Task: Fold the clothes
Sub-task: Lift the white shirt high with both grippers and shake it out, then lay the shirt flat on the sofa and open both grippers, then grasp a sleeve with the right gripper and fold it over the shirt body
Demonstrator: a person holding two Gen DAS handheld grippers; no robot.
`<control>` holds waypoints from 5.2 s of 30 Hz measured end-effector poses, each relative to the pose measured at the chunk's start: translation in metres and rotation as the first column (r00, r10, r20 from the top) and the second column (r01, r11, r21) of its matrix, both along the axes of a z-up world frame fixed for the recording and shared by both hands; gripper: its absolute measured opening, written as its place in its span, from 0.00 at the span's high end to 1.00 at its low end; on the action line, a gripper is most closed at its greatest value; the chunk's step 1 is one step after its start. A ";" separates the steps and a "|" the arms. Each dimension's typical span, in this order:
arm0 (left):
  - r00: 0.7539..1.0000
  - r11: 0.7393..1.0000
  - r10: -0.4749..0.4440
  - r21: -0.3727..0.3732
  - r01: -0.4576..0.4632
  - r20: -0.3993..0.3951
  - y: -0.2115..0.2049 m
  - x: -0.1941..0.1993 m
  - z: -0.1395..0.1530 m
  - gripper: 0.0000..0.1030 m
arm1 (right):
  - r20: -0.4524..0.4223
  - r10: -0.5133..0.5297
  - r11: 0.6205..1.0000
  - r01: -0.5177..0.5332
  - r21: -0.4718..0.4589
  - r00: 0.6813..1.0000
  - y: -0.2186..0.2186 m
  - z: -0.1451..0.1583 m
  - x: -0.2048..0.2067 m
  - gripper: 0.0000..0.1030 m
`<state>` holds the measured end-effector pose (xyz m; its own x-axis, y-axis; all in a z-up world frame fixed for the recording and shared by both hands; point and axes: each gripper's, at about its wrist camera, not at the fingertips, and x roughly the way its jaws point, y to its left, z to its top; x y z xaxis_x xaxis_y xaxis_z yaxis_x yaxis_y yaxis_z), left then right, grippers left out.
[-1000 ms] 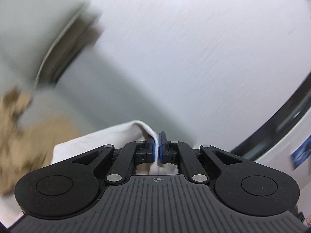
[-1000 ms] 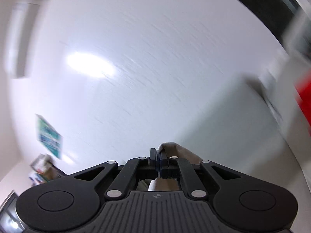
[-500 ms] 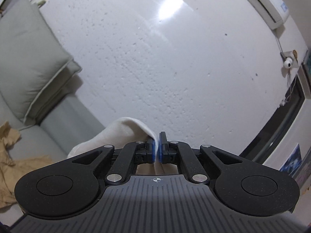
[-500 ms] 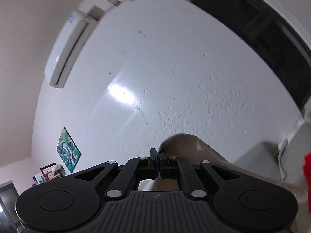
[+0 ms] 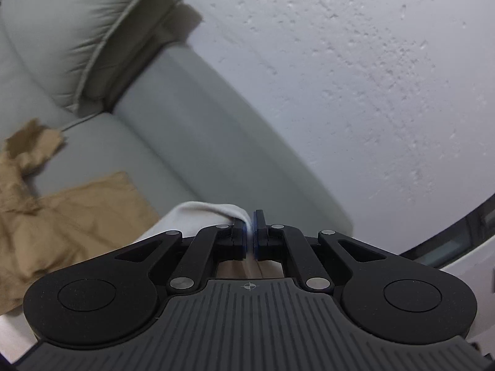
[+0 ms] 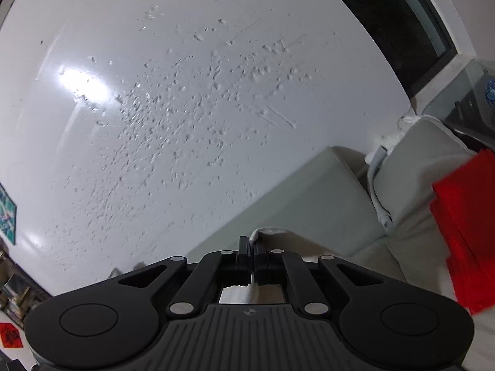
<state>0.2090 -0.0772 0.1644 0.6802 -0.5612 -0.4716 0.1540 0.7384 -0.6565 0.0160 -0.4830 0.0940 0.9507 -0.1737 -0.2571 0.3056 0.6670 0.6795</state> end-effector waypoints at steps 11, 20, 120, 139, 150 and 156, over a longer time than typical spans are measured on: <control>0.996 0.993 -0.046 0.108 0.053 -0.072 0.000 -0.022 -0.085 0.96 | -0.030 -0.002 0.986 -0.003 -0.167 1.000 0.015 0.047 -0.078 0.96; 0.897 0.948 -0.029 0.273 0.164 -0.441 -0.008 -0.064 -0.297 0.96 | -0.512 -0.045 0.995 0.083 0.053 0.858 0.029 -0.162 -0.140 0.96; 0.848 0.724 -0.216 0.504 0.472 -0.485 -0.033 -0.204 -0.324 0.61 | -0.665 0.086 0.787 -0.460 -0.411 0.742 0.042 -0.216 -0.114 0.99; 0.840 0.726 -0.272 0.472 0.500 -0.470 -0.036 -0.208 -0.331 0.60 | -0.725 0.099 0.903 -0.367 -0.222 0.682 0.041 -0.214 -0.103 0.75; 0.840 0.732 -0.249 0.474 0.489 -0.482 -0.029 -0.210 -0.338 0.60 | -0.843 0.072 0.942 -0.314 -0.118 0.533 0.036 -0.270 -0.095 0.75; 0.844 0.746 -0.235 0.467 0.475 -0.483 -0.023 -0.208 -0.339 0.60 | -0.780 0.264 0.908 -0.420 0.002 0.568 0.079 -0.276 -0.101 0.78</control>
<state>0.0014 -0.1005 -0.1749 0.1892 -0.2848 -0.9397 0.3163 0.9237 -0.2163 -0.0846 -0.4043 -0.1817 0.4305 0.0095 -0.9026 0.3750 0.9077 0.1884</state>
